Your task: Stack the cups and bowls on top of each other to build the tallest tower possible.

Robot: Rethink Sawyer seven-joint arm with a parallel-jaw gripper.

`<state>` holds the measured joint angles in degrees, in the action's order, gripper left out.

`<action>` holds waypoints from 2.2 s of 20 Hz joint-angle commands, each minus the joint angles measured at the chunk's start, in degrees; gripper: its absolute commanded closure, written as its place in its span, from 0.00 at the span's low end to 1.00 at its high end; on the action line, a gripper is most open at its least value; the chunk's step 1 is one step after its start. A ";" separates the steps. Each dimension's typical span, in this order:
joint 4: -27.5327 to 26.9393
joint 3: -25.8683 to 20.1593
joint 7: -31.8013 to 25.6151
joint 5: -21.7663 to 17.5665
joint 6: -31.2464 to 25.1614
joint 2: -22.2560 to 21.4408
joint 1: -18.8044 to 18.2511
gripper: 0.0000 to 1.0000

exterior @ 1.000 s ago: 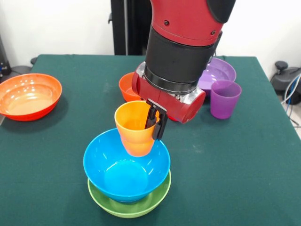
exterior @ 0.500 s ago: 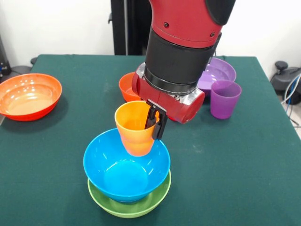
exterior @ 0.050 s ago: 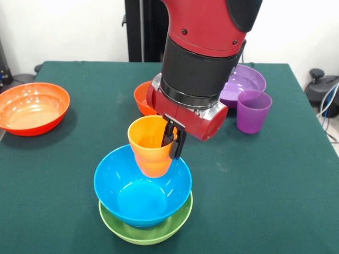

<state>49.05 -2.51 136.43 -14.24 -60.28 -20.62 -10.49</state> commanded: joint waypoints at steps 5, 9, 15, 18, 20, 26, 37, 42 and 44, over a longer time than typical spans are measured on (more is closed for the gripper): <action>7.23 -2.13 -7.98 -2.58 3.64 0.36 -1.76 1.00; 7.52 -2.23 -8.31 -2.78 4.21 0.40 -2.05 1.00; 7.82 -2.25 -8.13 -3.03 4.97 0.49 -2.28 1.00; 7.99 -2.21 -7.40 -3.04 5.57 0.66 -1.94 1.00; 7.90 -2.14 -7.00 -2.95 5.85 0.87 -1.88 1.00; 7.07 -1.75 -6.15 -2.61 5.79 1.35 -1.56 1.00; 5.14 -1.63 -5.32 -2.23 4.95 2.57 -0.65 1.00; 3.97 -1.90 -4.77 -2.05 5.26 3.10 -0.41 1.00; 3.53 -2.13 -4.56 -1.90 5.52 3.27 -0.31 1.00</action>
<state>50.90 -1.12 136.43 -14.63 -56.22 -19.92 -11.96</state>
